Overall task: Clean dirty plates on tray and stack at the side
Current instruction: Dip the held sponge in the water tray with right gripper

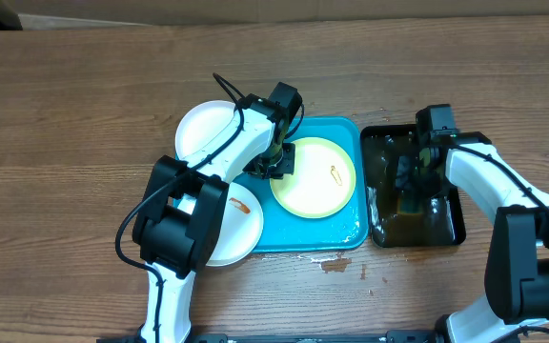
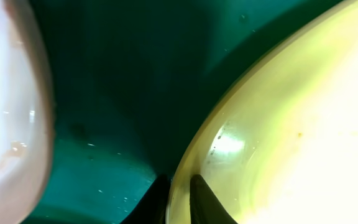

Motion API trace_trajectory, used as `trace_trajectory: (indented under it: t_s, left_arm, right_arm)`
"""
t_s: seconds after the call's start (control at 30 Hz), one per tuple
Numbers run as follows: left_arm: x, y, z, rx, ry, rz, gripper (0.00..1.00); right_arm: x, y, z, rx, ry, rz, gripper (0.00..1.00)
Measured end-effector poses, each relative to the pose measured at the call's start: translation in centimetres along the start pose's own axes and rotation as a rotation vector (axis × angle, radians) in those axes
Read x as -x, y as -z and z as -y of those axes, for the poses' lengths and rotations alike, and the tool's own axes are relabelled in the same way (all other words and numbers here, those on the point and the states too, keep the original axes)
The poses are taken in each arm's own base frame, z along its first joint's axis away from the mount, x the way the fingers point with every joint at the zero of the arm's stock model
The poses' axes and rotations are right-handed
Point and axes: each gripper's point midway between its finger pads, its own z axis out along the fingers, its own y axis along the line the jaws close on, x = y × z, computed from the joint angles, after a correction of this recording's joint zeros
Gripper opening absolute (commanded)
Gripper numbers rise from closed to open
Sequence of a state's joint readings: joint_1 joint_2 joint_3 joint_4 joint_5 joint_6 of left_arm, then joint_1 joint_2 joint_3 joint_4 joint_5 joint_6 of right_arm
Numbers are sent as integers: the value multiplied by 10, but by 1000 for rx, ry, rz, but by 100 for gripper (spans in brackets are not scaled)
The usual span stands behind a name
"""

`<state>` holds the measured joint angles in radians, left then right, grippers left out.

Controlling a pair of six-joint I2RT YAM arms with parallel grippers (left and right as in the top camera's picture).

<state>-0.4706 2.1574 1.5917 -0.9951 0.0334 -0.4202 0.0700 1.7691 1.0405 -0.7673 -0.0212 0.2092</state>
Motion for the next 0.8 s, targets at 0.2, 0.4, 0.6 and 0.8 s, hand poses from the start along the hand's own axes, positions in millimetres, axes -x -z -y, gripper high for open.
trace_trajectory:
  t_s: [0.2,0.4,0.6,0.8]
  left_arm:
    - [1,0,-1,8,0,5,21]
    - [1,0,-3,17,0,8,22]
    - [2,0,-3,17,0,8,23]
    - [1,0,-3,17,0,8,22]
  right_arm:
    - [-16,1,3,-20,2,-65,54]
    - [-16,1,4,-20,3,-66,67]
    - [-32,3,8,-40,-12,-128,49]
    - [-35,3,8,-42,-32,-140,19]
